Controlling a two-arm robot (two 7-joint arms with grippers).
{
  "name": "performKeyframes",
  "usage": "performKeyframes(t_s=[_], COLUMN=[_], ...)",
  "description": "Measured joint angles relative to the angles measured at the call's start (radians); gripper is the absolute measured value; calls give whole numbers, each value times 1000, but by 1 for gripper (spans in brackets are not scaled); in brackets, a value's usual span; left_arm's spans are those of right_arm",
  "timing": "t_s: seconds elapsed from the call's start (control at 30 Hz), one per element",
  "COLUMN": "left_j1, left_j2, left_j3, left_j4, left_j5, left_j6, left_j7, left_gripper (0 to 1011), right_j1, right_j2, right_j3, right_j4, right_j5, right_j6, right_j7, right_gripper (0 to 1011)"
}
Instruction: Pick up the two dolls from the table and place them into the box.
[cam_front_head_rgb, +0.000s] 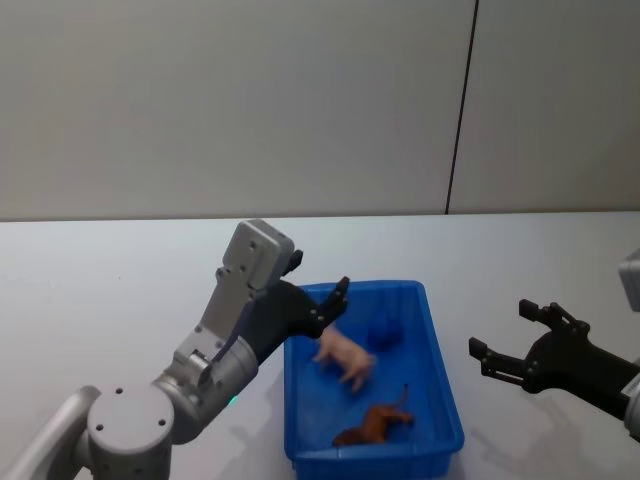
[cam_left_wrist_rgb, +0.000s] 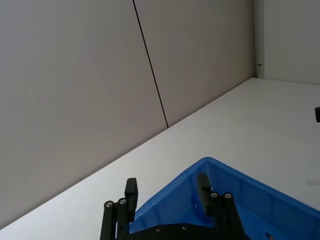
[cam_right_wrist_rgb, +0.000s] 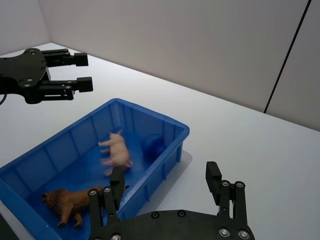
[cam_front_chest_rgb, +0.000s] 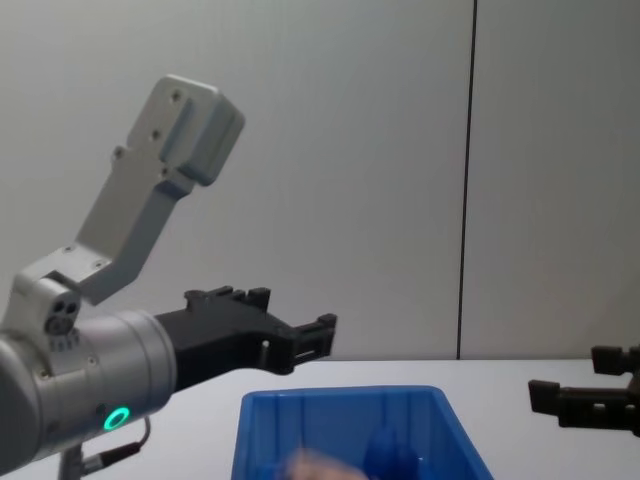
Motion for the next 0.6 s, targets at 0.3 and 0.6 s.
performKeyframes(t_s=[0.3,0.6], left_j1=[-11,-8], left_j2=[-14,-9], left_j3=[3,-6], left_j4=[2,-17], left_j5=[16,33], left_j6=[-18,-52], left_j7=[-3,37], left_gripper=[965,1001], right_j1=[0,0], right_j2=[0,0], right_j3=[0,0], right_j4=[0,0], right_j5=[0,0], right_j6=[0,0], right_j7=[0,0], right_gripper=[1001,1001])
